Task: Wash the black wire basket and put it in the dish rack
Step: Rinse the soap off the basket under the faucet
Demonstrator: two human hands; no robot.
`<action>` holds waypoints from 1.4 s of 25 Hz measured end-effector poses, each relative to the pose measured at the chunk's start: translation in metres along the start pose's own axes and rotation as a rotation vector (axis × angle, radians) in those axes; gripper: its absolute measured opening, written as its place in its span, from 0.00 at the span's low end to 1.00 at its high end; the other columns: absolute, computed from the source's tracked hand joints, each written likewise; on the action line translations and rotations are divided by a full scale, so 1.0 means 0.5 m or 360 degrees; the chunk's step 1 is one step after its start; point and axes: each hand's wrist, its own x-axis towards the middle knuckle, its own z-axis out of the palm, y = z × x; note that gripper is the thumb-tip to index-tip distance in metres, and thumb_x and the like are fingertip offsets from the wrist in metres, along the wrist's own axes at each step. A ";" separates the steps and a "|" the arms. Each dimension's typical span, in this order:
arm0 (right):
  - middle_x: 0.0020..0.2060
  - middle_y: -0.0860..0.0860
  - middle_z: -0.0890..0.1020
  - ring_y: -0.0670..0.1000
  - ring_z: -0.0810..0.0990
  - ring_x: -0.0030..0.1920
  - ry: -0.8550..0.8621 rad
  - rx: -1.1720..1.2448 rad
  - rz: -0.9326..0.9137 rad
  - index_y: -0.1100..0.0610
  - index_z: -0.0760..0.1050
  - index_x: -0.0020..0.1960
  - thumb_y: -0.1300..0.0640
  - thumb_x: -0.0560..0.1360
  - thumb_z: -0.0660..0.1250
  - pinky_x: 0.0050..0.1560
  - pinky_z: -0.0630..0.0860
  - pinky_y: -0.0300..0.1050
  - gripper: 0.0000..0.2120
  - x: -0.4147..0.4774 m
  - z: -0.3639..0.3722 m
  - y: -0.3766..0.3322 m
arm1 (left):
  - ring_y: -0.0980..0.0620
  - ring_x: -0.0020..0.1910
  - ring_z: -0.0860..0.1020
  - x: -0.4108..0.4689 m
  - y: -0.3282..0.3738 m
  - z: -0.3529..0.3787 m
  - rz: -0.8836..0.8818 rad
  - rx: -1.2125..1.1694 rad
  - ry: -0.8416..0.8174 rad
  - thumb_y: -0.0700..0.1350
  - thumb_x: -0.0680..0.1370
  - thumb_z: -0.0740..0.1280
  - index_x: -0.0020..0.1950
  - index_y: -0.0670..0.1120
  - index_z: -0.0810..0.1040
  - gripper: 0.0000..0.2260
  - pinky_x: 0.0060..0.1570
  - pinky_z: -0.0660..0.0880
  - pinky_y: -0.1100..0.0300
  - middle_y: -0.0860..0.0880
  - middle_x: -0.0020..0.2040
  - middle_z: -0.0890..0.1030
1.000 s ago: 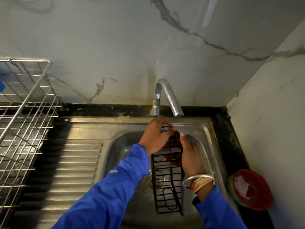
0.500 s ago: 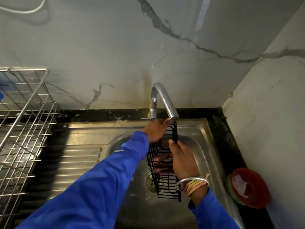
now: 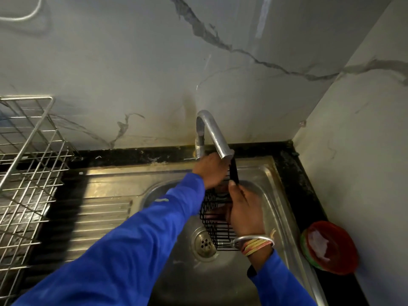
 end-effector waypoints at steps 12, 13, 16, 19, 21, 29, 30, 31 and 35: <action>0.36 0.58 0.82 0.55 0.82 0.29 -0.0187 0.0062 0.0318 0.61 0.77 0.49 0.57 0.82 0.57 0.28 0.79 0.45 0.12 0.027 0.003 -0.042 | 0.39 0.56 0.80 0.001 -0.079 0.008 -0.0028 -0.0362 0.0180 0.53 0.87 0.53 0.54 0.40 0.77 0.20 0.58 0.75 0.49 0.38 0.55 0.82; 0.36 0.57 0.83 0.54 0.82 0.29 -0.0234 0.0056 0.0401 0.61 0.77 0.49 0.57 0.82 0.57 0.27 0.78 0.43 0.12 0.040 -0.003 -0.049 | 0.40 0.54 0.80 0.001 -0.090 0.007 -0.0025 -0.0379 0.0165 0.54 0.87 0.54 0.55 0.40 0.78 0.21 0.58 0.76 0.48 0.38 0.54 0.82; 0.32 0.55 0.83 0.52 0.82 0.28 -0.0393 -0.0161 0.0482 0.62 0.78 0.49 0.57 0.82 0.59 0.25 0.75 0.39 0.11 0.080 -0.018 -0.063 | 0.43 0.55 0.81 -0.007 -0.125 -0.017 -0.0040 -0.0490 0.0119 0.59 0.84 0.59 0.59 0.44 0.80 0.20 0.61 0.77 0.45 0.42 0.54 0.83; 0.27 0.54 0.79 0.51 0.77 0.26 -0.0441 -0.0449 0.0375 0.62 0.79 0.44 0.51 0.78 0.65 0.26 0.74 0.41 0.14 0.129 -0.020 -0.083 | 0.47 0.53 0.79 -0.022 -0.145 -0.028 -0.0079 -0.0742 0.0155 0.62 0.81 0.65 0.62 0.45 0.77 0.22 0.56 0.77 0.50 0.46 0.52 0.81; 0.23 0.53 0.78 0.51 0.76 0.25 -0.0407 -0.0699 0.0310 0.60 0.79 0.38 0.43 0.74 0.69 0.26 0.75 0.41 0.20 0.153 0.000 -0.100 | 0.51 0.48 0.77 -0.033 -0.145 -0.022 -0.0119 -0.0838 0.0239 0.63 0.80 0.65 0.60 0.46 0.75 0.21 0.50 0.75 0.52 0.49 0.48 0.78; 0.50 0.61 0.84 0.61 0.84 0.49 -0.1264 -0.0166 0.0225 0.63 0.75 0.62 0.70 0.75 0.65 0.48 0.82 0.48 0.16 0.173 -0.049 -0.102 | 0.55 0.41 0.71 -0.034 -0.175 -0.043 -0.0159 -0.0895 0.0524 0.63 0.80 0.66 0.52 0.46 0.71 0.20 0.41 0.69 0.58 0.53 0.43 0.72; 0.49 0.61 0.84 0.60 0.85 0.47 -0.1185 -0.0149 0.0235 0.64 0.76 0.61 0.69 0.73 0.66 0.45 0.82 0.46 0.16 0.170 -0.045 -0.098 | 0.55 0.43 0.73 -0.032 -0.171 -0.047 -0.0145 -0.0892 0.0488 0.64 0.79 0.66 0.53 0.45 0.72 0.21 0.42 0.70 0.58 0.53 0.45 0.74; 0.46 0.62 0.84 0.58 0.85 0.40 -0.1061 -0.0124 0.0248 0.66 0.76 0.60 0.66 0.74 0.68 0.39 0.82 0.45 0.15 0.165 -0.038 -0.094 | 0.54 0.45 0.76 -0.027 -0.163 -0.048 -0.0118 -0.0877 0.0446 0.65 0.79 0.66 0.56 0.44 0.75 0.23 0.44 0.72 0.58 0.52 0.47 0.77; 0.33 0.60 0.80 0.53 0.77 0.23 -0.0700 0.0076 0.0423 0.64 0.75 0.48 0.61 0.81 0.60 0.22 0.73 0.39 0.08 0.155 -0.010 -0.087 | 0.47 0.49 0.81 -0.007 -0.107 -0.045 0.0074 -0.0483 0.0319 0.60 0.82 0.64 0.54 0.44 0.77 0.18 0.52 0.76 0.52 0.46 0.50 0.82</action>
